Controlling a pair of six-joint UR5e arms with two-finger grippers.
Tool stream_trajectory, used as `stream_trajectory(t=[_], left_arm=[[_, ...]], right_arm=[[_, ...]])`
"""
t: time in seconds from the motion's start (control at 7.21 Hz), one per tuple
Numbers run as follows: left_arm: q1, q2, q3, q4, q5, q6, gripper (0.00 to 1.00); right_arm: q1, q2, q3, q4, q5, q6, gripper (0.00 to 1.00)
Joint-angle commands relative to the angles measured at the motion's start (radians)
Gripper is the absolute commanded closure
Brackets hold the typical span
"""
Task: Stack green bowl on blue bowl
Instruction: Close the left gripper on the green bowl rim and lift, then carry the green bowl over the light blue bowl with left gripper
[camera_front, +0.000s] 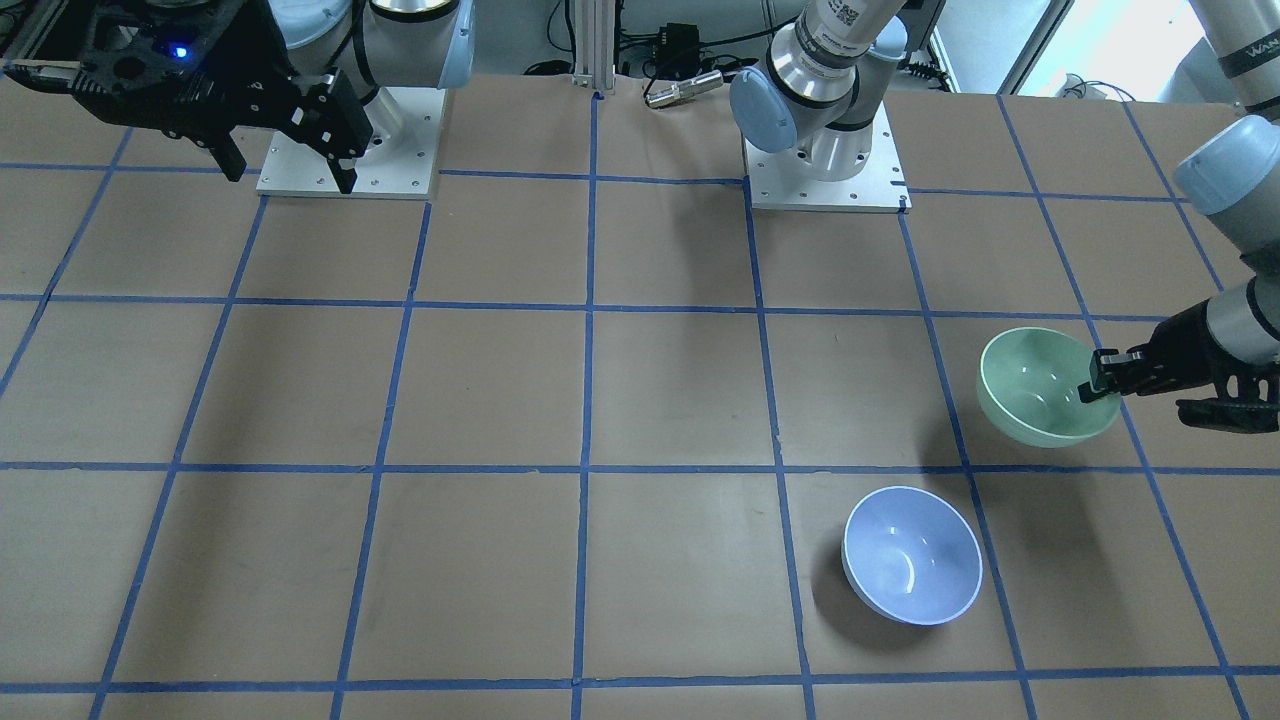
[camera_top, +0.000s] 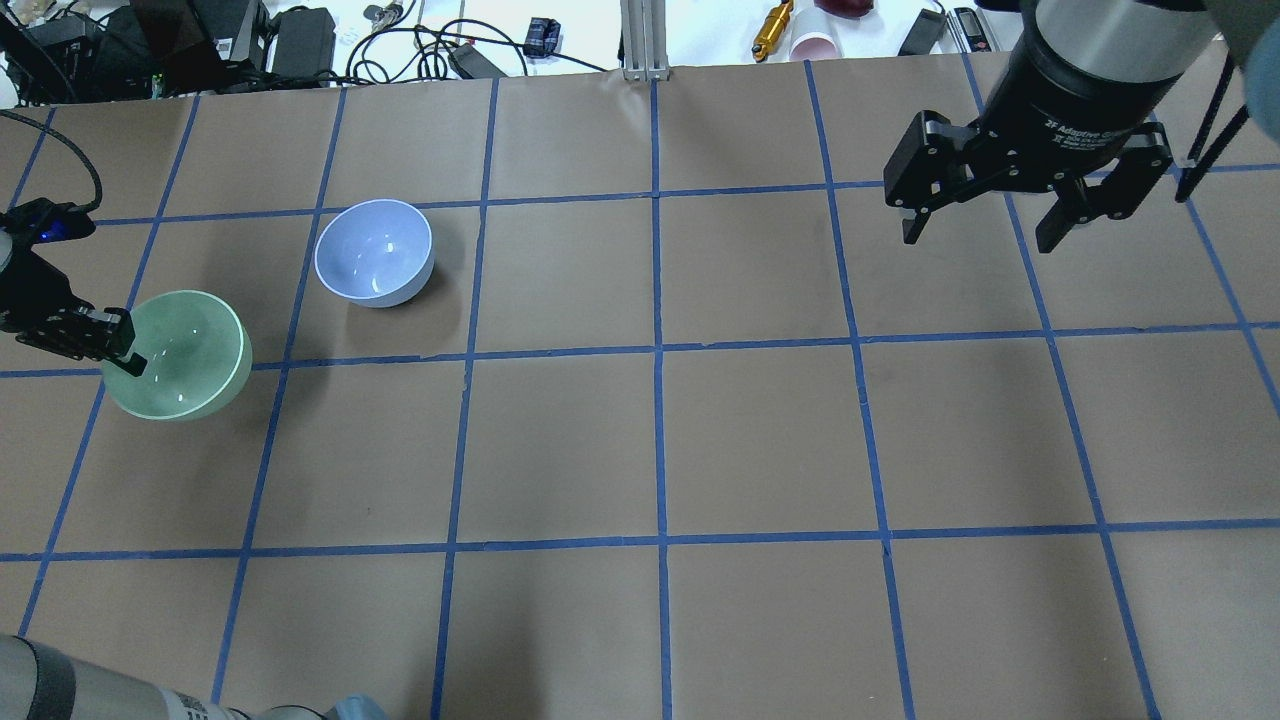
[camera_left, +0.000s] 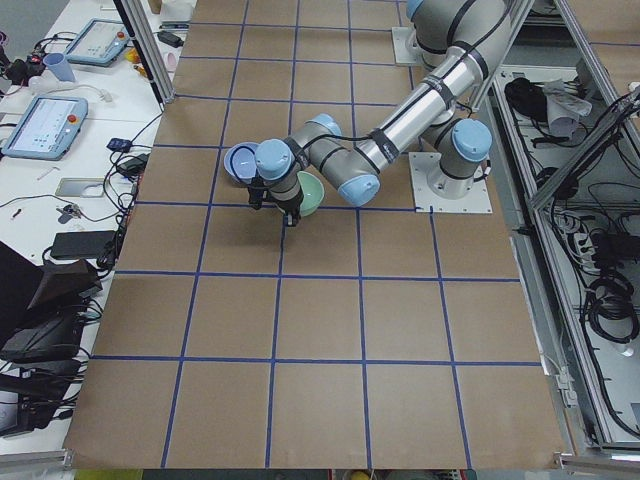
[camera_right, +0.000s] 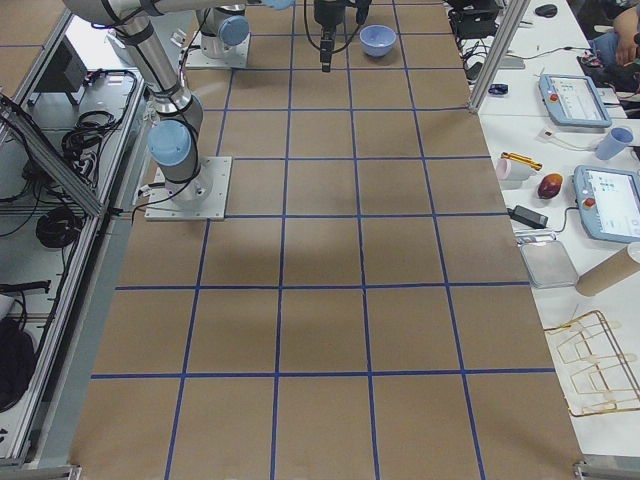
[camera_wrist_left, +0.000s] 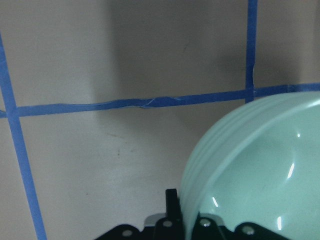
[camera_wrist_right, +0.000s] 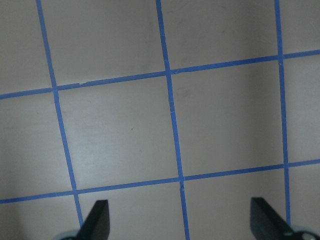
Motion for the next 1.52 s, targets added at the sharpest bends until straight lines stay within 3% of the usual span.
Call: stream_trajectory(t=[0.0,0.69,1.39], left_arm=[[-0.003,0.011,0.003,-0.004,0.000,-0.002,1.00],[-0.030,-0.023,0.109,-0.076,-0.089,-0.118,1.00],[-0.208,-0.061,0.166,-0.062,-0.097,-0.394,1.00]], right_arm=[[0.000,0.000,-0.001,0.000,0.000,0.000,0.00],[0.000,0.000,-0.001,0.000,0.000,0.000,0.00],[0.000,0.000,0.001,0.000,0.000,0.000,0.00]])
